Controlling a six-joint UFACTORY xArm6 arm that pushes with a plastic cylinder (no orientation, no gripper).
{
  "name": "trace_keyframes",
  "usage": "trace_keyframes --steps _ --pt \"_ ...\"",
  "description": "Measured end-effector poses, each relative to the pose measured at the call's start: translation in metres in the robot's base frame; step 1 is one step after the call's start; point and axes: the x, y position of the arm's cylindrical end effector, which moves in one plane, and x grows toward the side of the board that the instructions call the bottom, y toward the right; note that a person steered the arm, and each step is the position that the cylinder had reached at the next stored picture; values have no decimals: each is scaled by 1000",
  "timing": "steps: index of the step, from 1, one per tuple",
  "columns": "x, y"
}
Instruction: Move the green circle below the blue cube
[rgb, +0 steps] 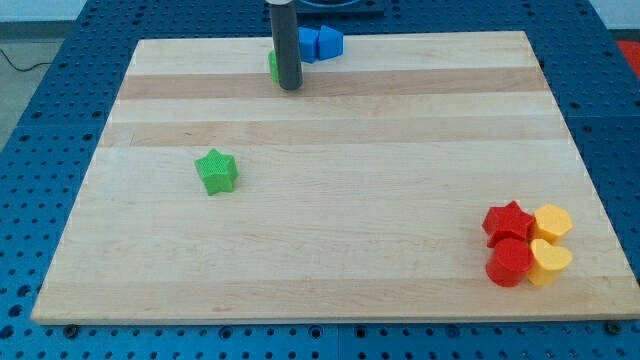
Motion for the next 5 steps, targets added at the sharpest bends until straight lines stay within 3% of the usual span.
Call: trace_keyframes --steps 3,5 --pt "-9 -66" --pt "-10 -1"
